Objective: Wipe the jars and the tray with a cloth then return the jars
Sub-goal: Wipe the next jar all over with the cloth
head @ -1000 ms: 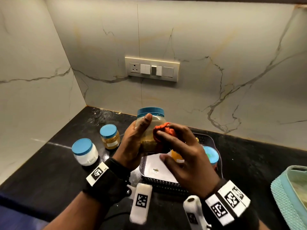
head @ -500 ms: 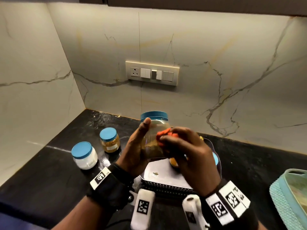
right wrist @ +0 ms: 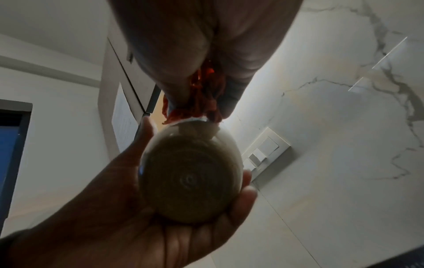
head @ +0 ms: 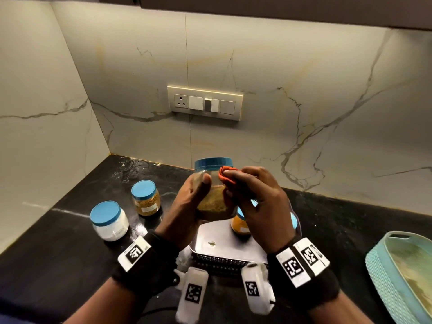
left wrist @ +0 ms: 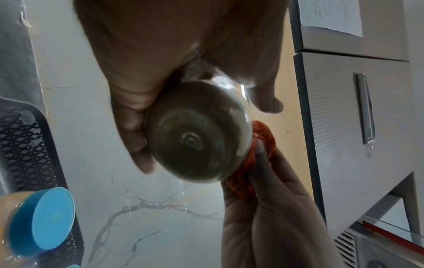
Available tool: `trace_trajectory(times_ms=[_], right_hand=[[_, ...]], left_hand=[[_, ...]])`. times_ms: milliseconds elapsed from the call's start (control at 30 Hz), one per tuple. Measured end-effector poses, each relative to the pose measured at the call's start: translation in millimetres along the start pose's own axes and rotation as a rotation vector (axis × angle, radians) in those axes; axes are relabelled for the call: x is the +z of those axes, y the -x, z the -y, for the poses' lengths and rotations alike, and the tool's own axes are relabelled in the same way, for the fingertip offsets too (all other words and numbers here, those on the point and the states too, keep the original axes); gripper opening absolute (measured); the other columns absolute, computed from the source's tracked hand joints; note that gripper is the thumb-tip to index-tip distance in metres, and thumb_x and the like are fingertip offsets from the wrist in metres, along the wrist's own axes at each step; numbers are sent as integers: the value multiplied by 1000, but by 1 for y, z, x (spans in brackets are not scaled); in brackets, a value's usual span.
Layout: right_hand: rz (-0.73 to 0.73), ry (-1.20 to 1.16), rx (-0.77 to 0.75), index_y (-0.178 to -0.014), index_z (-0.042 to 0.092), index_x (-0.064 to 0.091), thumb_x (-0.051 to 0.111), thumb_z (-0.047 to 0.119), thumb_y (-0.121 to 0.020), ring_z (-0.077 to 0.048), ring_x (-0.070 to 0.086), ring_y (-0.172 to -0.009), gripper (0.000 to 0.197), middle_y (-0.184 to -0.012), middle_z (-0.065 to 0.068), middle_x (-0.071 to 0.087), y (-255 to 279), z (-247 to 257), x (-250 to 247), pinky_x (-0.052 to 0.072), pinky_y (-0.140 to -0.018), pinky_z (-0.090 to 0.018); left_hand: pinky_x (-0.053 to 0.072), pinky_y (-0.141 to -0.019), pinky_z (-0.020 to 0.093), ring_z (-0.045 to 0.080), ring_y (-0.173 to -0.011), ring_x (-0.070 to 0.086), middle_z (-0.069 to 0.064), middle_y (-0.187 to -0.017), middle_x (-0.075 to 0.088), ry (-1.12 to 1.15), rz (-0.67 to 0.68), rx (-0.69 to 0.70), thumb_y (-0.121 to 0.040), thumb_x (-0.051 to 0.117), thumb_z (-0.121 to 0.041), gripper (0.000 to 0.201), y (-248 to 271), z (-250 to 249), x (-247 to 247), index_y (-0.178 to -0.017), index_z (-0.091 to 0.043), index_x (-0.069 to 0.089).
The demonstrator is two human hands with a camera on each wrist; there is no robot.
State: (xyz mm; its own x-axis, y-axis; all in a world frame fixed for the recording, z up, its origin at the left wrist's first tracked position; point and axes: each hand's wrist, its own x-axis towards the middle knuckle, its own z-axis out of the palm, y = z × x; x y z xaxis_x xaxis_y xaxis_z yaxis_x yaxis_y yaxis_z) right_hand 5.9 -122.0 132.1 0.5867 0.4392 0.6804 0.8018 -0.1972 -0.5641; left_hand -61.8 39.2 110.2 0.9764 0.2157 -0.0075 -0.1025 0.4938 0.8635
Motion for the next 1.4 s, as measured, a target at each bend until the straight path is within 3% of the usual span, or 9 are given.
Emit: trace_trajectory(times_ms=[167,267,367,533,700,900,1100,1200,1400], right_hand=[[43,91,-134,-118,20,73,66,20,-91,-18,56,-110,28,-115,-4,62,0,3,-5,48,-94,-23],[8,-7,-36,-117,20,73,69,14,-90,-17,59,-107,28,-112,-2,61,-10,-6,-12,53,-88,-34],[5,5,-61,-116,20,73,66,20,-89,-17,58,-110,28,-116,-3,59,0,4,-5,51,-92,-32],[139,-59,-218,-112,21,75,68,21,-93,-21,60,-109,20,-118,-1,57,17,4,-5,55,-84,-33],[-23,-125,1,-118,19,73,74,8,-87,-14,62,-106,33,-110,-2,61,-8,-9,-15,56,-85,-35],[76,-67,-235,-113,16,75,71,11,-89,-11,62,-105,24,-113,-5,61,20,4,-6,53,-88,-26],[-20,-197,7,-117,20,72,71,11,-88,-8,61,-105,31,-110,-1,64,-9,-7,-12,54,-87,-26],[29,-158,-98,-114,19,75,69,24,-91,-7,62,-105,24,-111,-1,62,9,6,-7,52,-87,-23],[88,-5,-256,-112,18,75,73,14,-89,-25,63,-98,23,-112,-9,61,21,-3,5,55,-76,-36]], left_hand=[[52,-95,67,41,-124,62,21,-135,63,-43,6,75,-74,80,-61,82,3,5,8,-138,-16,56],[54,-94,64,38,-119,66,23,-134,62,-33,-12,49,-67,86,-61,89,3,6,12,-138,-17,55],[54,-93,65,39,-119,65,26,-131,63,-28,14,74,-71,83,-62,81,-1,0,14,-133,-15,60],[60,-75,46,41,-112,67,25,-129,65,-52,13,30,-68,81,-67,89,0,-3,9,-137,-15,57],[59,-85,54,37,-118,66,20,-132,65,13,19,11,-64,87,-62,86,-1,1,19,-135,-20,60],[51,-92,63,49,-120,62,29,-132,62,-21,28,42,-75,77,-65,89,3,-3,11,-141,-10,53],[59,-82,50,36,-118,67,21,-133,65,29,21,-6,-65,87,-61,87,7,-1,16,-137,-20,59],[59,-84,48,37,-117,66,25,-134,63,116,26,-15,-69,83,-63,94,6,-3,10,-142,-11,54],[60,-73,46,31,-103,70,21,-126,68,56,70,-125,-86,61,-54,72,1,-12,-5,-143,-11,53]])
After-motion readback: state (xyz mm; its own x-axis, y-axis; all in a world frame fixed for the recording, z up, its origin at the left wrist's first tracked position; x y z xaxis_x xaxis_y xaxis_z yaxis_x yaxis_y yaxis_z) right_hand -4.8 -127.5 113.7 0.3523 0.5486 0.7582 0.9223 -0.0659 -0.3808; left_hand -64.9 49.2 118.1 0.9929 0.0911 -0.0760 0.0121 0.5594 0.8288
